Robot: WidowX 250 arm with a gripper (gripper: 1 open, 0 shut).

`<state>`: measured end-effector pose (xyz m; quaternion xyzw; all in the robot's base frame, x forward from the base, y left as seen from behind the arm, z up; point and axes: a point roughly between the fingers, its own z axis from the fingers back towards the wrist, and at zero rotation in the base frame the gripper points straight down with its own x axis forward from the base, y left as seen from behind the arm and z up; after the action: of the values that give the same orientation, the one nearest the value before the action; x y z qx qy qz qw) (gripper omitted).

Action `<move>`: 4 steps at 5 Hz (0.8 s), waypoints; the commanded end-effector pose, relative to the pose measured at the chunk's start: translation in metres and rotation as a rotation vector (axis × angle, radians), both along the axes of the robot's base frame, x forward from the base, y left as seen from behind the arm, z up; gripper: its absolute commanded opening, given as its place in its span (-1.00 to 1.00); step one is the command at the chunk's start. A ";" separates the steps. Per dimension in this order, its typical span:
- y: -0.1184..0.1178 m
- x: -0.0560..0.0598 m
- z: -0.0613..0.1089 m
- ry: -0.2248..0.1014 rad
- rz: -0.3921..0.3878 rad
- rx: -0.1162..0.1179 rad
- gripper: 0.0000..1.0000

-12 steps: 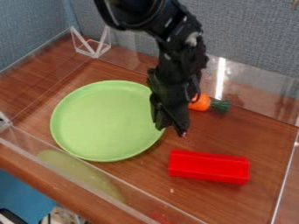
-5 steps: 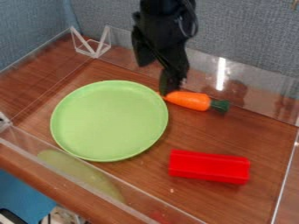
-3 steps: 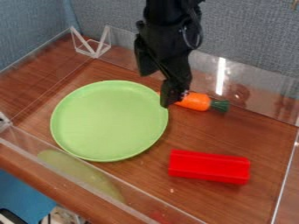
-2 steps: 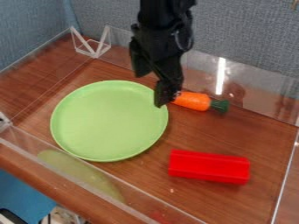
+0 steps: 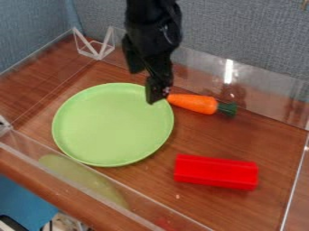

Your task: Put the red object on the right side

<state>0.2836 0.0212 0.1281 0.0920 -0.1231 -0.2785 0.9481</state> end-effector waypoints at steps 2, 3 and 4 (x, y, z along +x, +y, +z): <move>-0.006 0.001 0.008 -0.048 -0.059 -0.021 1.00; -0.012 0.003 0.000 -0.040 -0.081 -0.029 1.00; -0.020 0.004 -0.003 -0.031 -0.030 -0.028 -1.00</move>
<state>0.2833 0.0019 0.1157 0.0749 -0.1282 -0.2890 0.9458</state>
